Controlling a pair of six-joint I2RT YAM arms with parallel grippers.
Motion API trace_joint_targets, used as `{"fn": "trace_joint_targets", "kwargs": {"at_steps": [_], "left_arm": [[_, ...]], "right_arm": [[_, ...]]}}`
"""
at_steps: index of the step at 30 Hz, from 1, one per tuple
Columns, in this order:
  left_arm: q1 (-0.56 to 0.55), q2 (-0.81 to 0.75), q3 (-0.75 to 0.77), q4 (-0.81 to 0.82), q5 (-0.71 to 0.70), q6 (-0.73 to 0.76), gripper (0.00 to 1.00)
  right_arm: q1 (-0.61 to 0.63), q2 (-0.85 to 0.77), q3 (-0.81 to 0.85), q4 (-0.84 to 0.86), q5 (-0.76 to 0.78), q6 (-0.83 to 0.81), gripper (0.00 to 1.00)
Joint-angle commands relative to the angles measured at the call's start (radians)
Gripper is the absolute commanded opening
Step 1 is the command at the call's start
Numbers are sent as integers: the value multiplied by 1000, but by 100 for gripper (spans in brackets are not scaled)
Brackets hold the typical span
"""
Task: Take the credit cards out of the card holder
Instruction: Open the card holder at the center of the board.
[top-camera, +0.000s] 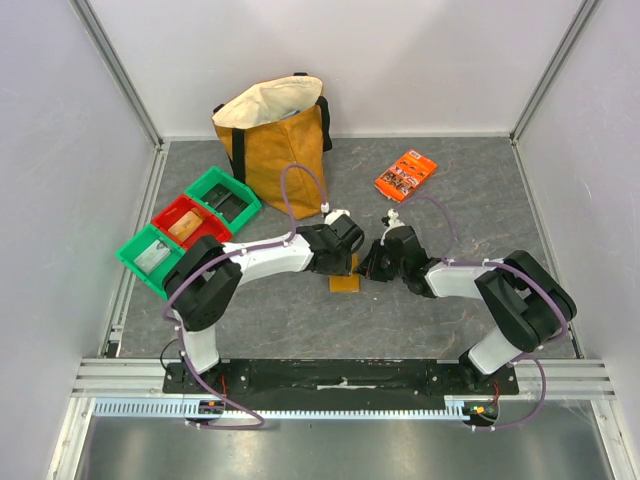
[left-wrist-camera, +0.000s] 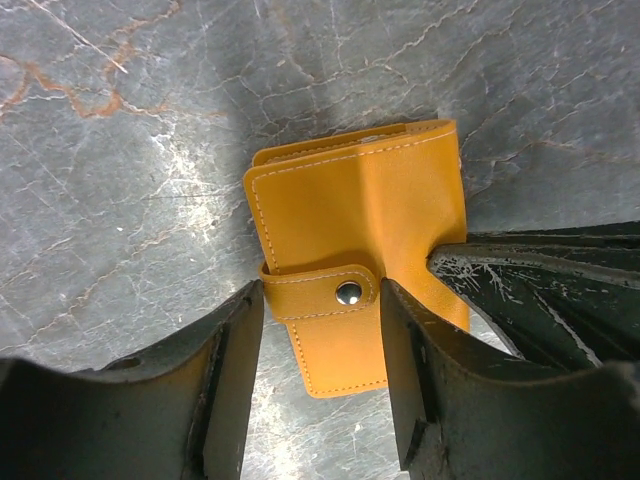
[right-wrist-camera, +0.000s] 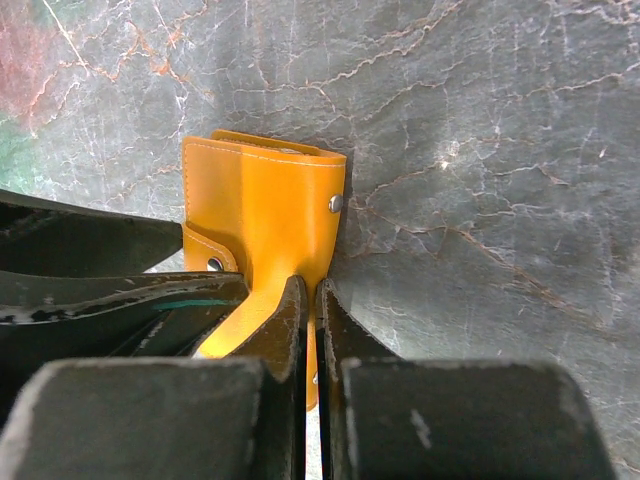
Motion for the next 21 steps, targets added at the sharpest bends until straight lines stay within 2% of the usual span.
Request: {"fn": "trace_joint_targets", "kwargs": {"at_steps": [1,8,11,13,16,18,19,21], "left_arm": [[-16,30,35,-12,-43,-15,56],[-25,64,46,-12,-40,-6,57],[-30,91,77,-49,-51,11,54],[-33,105,86,-67,-60,18,45],[-34,108,89,-90,-69,25,23],[-34,101,86,-103,-79,25,17],[-33,98,86,-109,-88,26,12],[-34,86,83,-118,-103,29,9]], "right_arm": [[11,9,-21,-104,80,-36,0],[19,6,-19,-110,92,-37,0],[22,4,-18,-113,96,-39,0],[24,3,-16,-114,100,-39,0],[25,-2,-19,-120,109,-42,0],[24,-6,-22,-125,112,-44,0],[25,-8,-22,-125,115,-44,0],[25,-11,-25,-130,122,-44,0]]}}
